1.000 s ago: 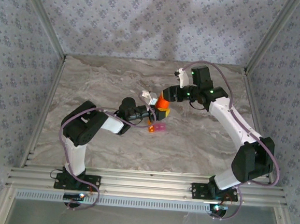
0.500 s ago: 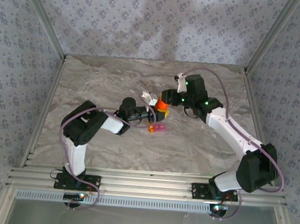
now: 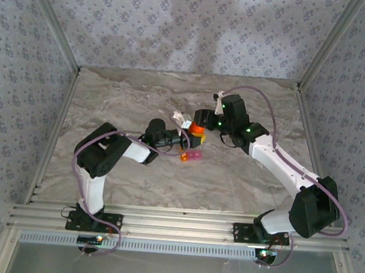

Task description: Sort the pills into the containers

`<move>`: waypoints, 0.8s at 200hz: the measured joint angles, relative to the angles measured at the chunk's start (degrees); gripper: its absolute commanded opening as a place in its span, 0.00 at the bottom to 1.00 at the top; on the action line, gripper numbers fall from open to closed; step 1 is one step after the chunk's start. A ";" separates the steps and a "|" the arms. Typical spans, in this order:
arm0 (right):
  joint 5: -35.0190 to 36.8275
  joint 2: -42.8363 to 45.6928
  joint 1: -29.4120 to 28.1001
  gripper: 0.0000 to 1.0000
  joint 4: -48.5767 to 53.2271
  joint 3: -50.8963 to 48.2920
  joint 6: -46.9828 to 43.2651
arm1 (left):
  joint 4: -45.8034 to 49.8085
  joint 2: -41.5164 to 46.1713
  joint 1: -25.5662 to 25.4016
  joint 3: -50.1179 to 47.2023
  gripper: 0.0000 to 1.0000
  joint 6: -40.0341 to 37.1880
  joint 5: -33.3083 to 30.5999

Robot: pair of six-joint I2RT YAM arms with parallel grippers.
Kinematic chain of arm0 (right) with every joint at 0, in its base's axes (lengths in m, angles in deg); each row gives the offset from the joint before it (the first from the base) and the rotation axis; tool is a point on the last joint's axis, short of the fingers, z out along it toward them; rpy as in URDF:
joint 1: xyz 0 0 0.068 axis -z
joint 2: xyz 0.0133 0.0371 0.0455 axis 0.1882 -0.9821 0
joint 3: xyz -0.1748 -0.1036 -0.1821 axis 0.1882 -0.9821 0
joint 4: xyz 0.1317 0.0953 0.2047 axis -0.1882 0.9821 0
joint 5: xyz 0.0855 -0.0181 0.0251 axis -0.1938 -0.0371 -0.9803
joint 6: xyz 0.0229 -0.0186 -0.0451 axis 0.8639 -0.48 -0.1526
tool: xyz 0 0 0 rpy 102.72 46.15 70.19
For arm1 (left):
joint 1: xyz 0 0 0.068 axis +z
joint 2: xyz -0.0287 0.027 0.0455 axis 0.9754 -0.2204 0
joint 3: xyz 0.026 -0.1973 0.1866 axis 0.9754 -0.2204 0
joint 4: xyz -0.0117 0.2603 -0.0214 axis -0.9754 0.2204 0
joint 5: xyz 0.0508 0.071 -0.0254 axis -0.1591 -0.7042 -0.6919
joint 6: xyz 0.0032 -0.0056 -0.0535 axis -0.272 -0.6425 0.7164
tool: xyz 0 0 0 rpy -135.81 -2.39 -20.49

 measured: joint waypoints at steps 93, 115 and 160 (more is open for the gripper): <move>-12.46 -0.42 6.84 0.77 9.79 11.37 -12.13 | -1.51 0.00 -0.04 0.28 0.00 -0.02 0.00; -15.32 -2.54 6.95 0.77 10.49 12.33 -15.93 | -1.51 0.00 -0.04 0.28 0.00 -0.02 0.00; -17.27 -6.29 7.10 0.75 12.52 12.33 -19.06 | -1.49 0.00 -0.04 0.28 0.00 -0.02 0.02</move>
